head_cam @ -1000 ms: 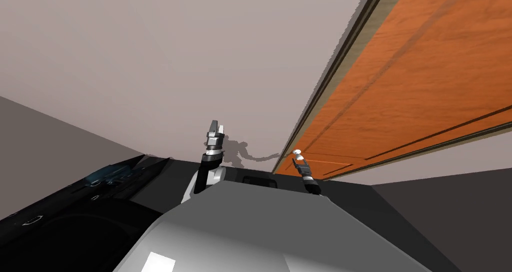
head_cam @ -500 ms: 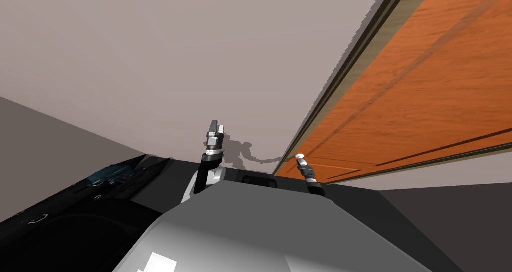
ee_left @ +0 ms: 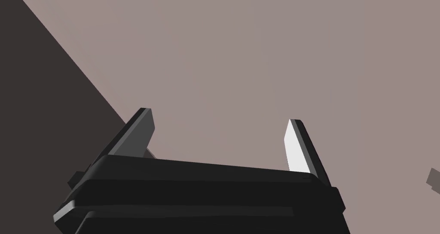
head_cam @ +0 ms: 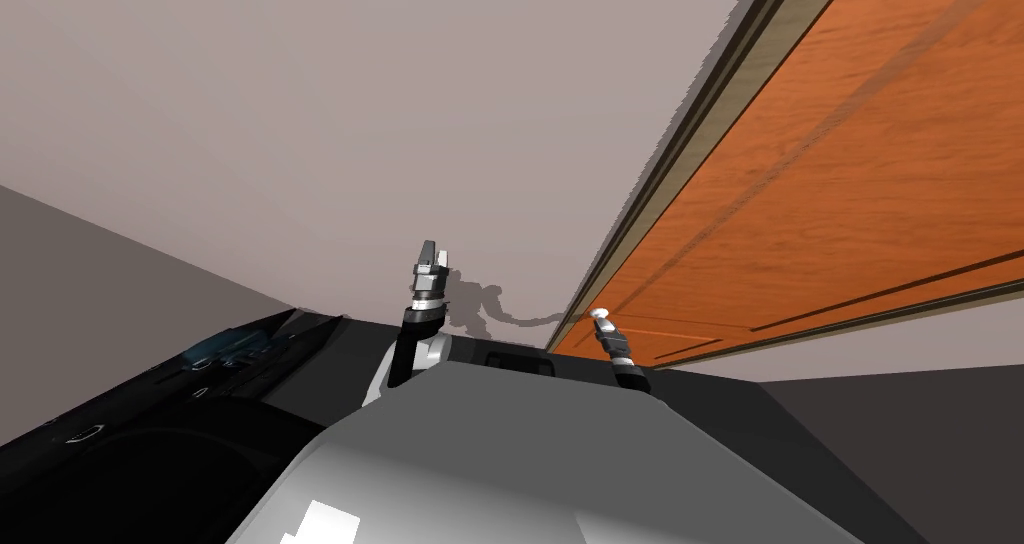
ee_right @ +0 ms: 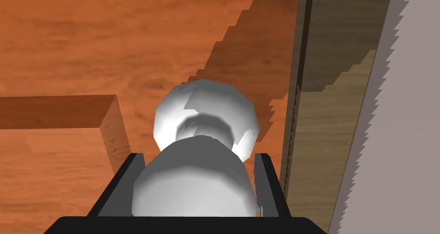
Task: Pull the door open
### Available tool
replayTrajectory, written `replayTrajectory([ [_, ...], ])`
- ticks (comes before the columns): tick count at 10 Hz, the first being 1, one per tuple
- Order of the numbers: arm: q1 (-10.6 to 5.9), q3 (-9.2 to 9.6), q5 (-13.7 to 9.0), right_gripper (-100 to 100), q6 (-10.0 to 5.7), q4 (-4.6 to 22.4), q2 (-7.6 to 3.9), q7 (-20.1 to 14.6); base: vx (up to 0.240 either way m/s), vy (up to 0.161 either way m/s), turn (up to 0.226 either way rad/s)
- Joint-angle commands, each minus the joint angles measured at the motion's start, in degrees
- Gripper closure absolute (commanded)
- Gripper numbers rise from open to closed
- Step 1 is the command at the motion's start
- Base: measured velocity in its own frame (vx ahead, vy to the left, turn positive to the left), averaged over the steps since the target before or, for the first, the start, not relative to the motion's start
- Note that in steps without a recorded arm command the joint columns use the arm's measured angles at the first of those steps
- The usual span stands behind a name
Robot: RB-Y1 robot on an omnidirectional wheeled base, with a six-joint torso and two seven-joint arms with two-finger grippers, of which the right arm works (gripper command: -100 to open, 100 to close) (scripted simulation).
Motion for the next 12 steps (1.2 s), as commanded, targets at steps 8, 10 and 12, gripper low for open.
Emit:
replayTrajectory([
  [8, -0.03, 1.23, -3.1, 100, 0.50, -0.3, -0.12, -11.3, -0.025, -0.015, 0.041],
  [10, -0.04, 1.50, -3.8, 100, 0.62, -0.4, -0.17, -13.5, -0.031, -0.019, 0.057],
  [12, -0.05, 2.05, -5.3, 100, 0.86, -0.5, -0.25, -17.1, -0.037, -0.018, 0.063],
])
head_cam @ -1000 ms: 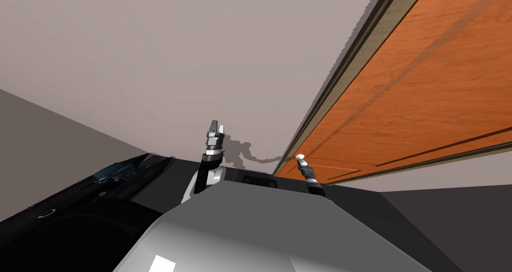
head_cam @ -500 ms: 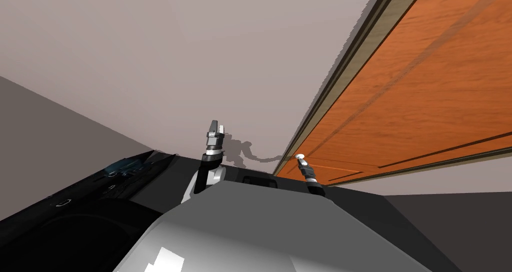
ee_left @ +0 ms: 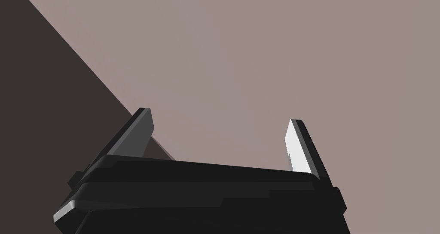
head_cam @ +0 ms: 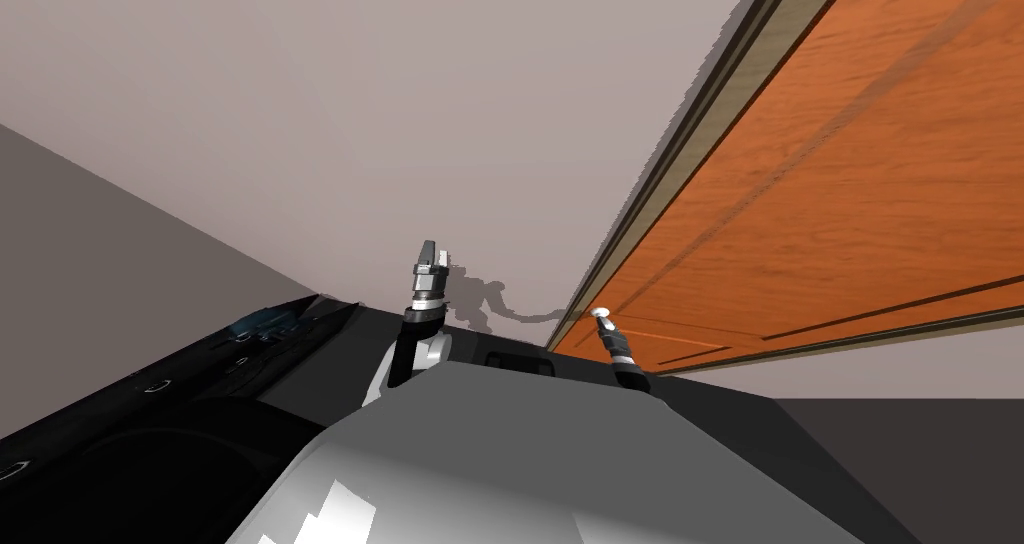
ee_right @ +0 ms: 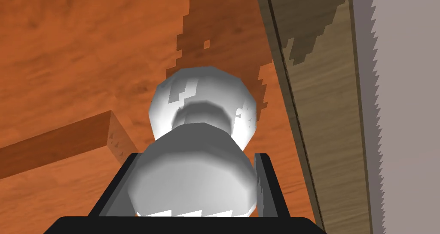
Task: Pull the door open
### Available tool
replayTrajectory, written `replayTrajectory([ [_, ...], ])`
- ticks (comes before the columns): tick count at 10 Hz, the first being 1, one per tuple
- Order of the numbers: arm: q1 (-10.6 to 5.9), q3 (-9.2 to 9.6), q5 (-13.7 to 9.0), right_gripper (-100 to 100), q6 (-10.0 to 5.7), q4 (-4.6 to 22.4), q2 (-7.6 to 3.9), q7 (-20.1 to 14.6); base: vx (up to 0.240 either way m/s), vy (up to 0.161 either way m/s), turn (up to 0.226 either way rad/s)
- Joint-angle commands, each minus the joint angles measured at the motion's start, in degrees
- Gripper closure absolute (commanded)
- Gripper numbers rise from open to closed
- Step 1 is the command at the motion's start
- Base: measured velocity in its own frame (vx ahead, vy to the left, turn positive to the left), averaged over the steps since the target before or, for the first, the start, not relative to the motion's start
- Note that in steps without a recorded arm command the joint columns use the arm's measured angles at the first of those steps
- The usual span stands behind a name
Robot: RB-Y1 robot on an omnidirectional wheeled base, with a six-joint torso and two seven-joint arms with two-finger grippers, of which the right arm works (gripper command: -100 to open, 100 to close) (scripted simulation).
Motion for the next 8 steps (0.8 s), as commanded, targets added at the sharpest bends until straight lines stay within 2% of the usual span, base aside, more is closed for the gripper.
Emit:
replayTrajectory([
  [1, 0.01, 0.22, -0.5, 100, 0.03, 0.0, 0.07, -2.0, -0.035, -0.024, 0.032],
  [5, -0.01, 1.18, -3.0, 100, 0.45, -0.1, -0.07, -8.4, -0.040, -0.019, 0.061],
  [6, -0.01, 1.18, -3.0, 100, 0.45, -0.1, -0.07, -8.8, -0.030, -0.015, 0.034],
  [8, -0.02, 1.87, -4.8, 100, 0.75, -0.3, -0.18, -12.4, -0.047, -0.025, 0.085],
])
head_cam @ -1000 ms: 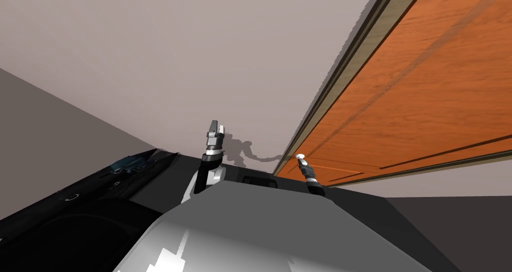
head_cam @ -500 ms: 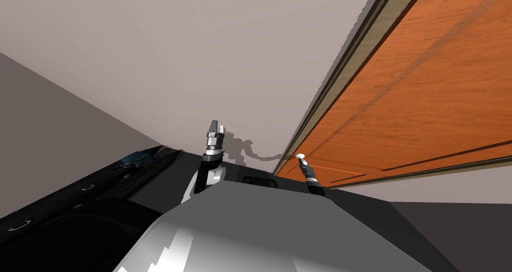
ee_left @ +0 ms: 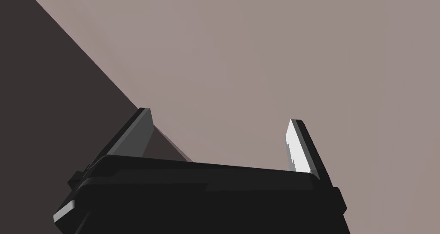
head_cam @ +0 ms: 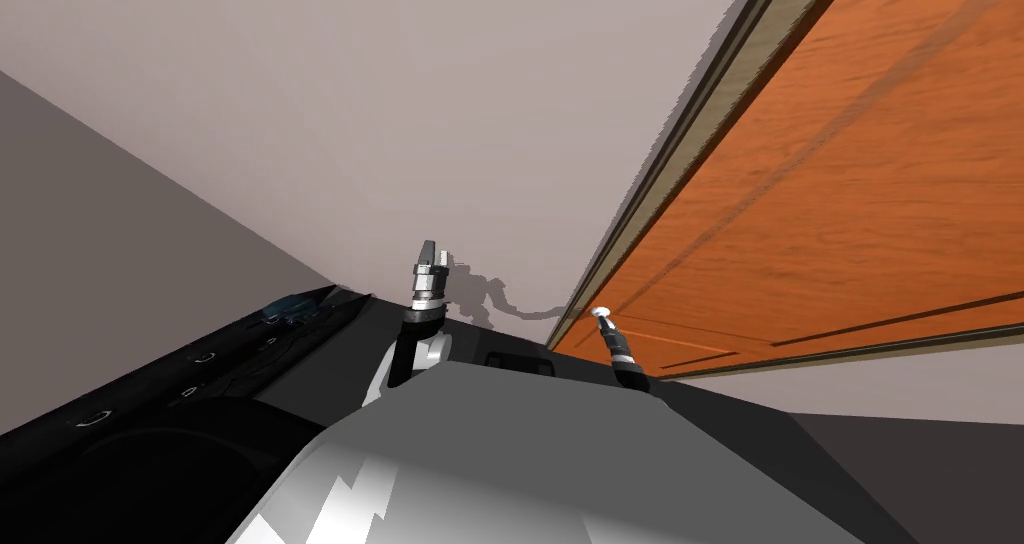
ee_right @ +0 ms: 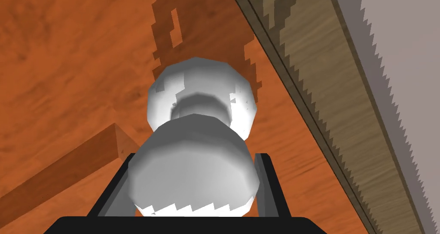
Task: Pull the door open
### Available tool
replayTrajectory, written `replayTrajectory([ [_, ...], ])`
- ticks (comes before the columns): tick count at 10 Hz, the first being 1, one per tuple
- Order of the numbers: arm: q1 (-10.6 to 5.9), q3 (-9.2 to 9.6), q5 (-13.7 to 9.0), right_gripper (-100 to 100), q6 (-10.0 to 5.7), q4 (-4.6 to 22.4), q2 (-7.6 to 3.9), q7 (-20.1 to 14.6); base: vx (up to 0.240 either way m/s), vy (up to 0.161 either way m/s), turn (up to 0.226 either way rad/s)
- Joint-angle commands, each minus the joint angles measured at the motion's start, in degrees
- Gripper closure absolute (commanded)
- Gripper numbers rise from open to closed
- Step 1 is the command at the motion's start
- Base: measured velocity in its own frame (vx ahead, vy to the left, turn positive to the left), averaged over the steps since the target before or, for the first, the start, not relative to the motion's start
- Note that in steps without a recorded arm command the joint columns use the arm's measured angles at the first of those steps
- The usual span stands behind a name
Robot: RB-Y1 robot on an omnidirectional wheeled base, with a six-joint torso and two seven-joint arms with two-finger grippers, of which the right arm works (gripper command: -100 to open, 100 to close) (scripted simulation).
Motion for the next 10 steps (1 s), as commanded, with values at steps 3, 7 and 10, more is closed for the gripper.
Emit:
replayTrajectory([
  [3, 0.03, 0.68, -1.5, 100, 0.24, -0.1, 0.04, -4.6, -0.036, -0.022, 0.047],
  [7, 0.01, 1.88, -4.7, 100, 0.77, -0.4, -0.14, -11.2, -0.051, -0.025, 0.079],
  [10, -0.01, 2.74, -7.0, 100, 1.15, -0.5, -0.28, -15.3, -0.050, -0.027, 0.071],
])
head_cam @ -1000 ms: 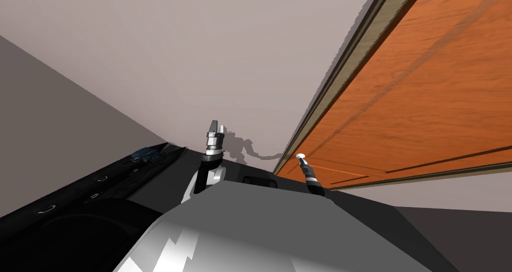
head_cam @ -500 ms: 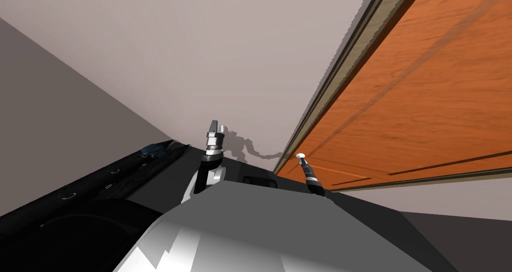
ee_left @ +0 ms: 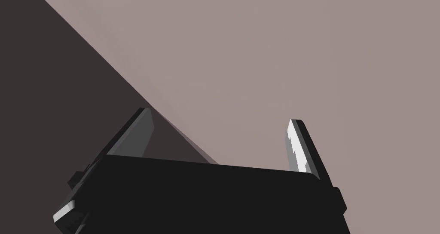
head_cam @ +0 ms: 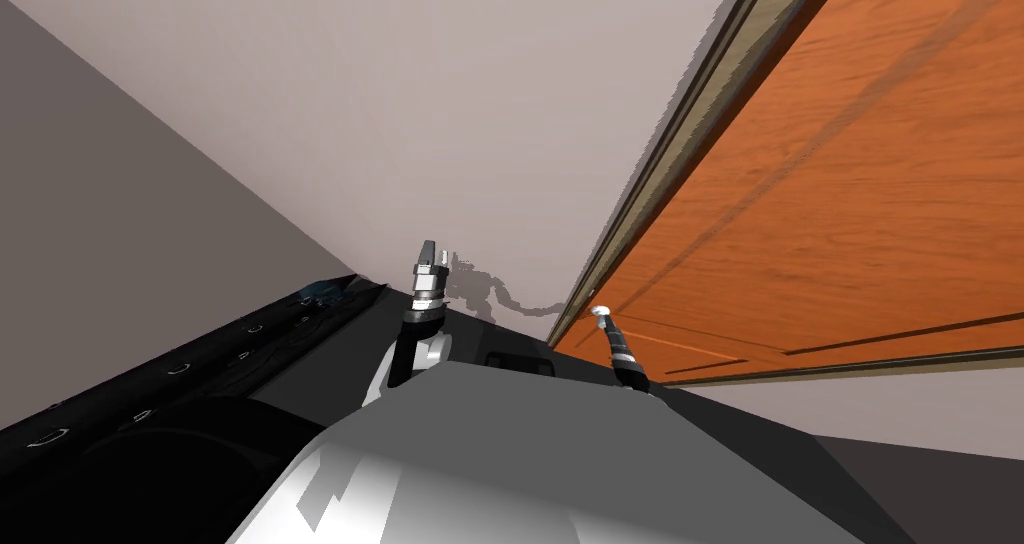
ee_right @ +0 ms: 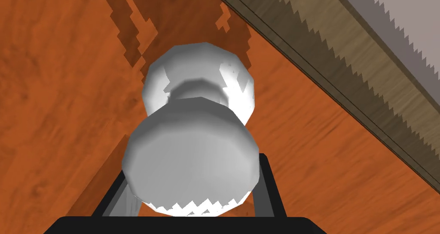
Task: Pull the door open
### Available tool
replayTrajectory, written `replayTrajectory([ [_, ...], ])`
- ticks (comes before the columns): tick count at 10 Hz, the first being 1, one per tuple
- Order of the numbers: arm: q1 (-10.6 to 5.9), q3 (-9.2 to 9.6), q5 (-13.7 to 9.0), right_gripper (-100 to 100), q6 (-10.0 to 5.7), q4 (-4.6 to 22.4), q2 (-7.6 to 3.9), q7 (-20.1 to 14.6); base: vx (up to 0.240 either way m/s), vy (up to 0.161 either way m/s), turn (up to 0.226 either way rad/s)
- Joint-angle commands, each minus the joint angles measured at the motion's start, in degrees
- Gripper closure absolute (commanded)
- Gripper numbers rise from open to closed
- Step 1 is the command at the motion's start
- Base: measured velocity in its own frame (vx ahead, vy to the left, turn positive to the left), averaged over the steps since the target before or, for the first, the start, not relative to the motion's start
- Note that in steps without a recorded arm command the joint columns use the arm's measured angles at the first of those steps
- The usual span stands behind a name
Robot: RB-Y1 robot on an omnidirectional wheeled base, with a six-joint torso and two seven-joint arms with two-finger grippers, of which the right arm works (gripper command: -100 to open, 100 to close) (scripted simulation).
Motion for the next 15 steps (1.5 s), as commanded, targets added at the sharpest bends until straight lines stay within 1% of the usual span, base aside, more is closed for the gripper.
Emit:
replayTrajectory([
  [1, -0.05, 0.45, -0.6, 100, 0.04, 0.0, 0.17, -2.3, -0.051, -0.032, 0.067],
  [2, -0.05, 0.89, -1.8, 100, 0.23, -0.1, 0.10, -4.2, -0.051, -0.019, 0.073],
  [3, -0.05, 0.89, -1.8, 100, 0.23, -0.1, 0.10, -4.7, -0.045, -0.013, 0.047],
  [4, -0.06, 1.33, -3.0, 100, 0.43, -0.2, 0.03, -6.9, -0.051, -0.015, 0.065],
  [5, -0.07, 1.78, -4.1, 100, 0.62, -0.3, -0.04, -8.4, -0.071, -0.026, 0.124],
  [6, -0.07, 1.78, -4.1, 100, 0.62, -0.3, -0.04, -9.4, -0.055, -0.029, 0.059],
  [7, -0.08, 2.25, -5.4, 100, 0.83, -0.4, -0.11, -11.4, -0.062, -0.031, 0.089],
  [8, -0.08, 2.25, -5.4, 100, 0.83, -0.4, -0.11, -11.8, -0.047, -0.021, 0.048],
  [9, -0.09, 2.72, -6.6, 100, 1.03, -0.5, -0.18, -14.0, -0.050, -0.019, 0.103],
  [10, -0.10, 3.19, -7.8, 100, 1.24, -0.6, -0.26, -15.5, -0.078, -0.028, 0.129],
  [11, -0.10, 3.19, -7.8, 100, 1.24, -0.6, -0.26, -16.6, -0.056, -0.025, 0.036],
  [12, -0.10, 3.66, -9.1, 100, 1.45, -0.6, -0.33, -18.4, -0.057, -0.019, 0.079],
  [13, -0.10, 3.66, -9.1, 100, 1.45, -0.6, -0.33, -19.0, -0.047, -0.014, 0.049],
  [14, -0.11, 4.14, -10.4, 100, 1.66, -0.7, -0.40, -21.1, -0.055, -0.025, 0.094],
  [15, -0.11, 4.14, -10.4, 100, 1.66, -0.7, -0.40, -21.3, -0.043, -0.026, 0.047],
])
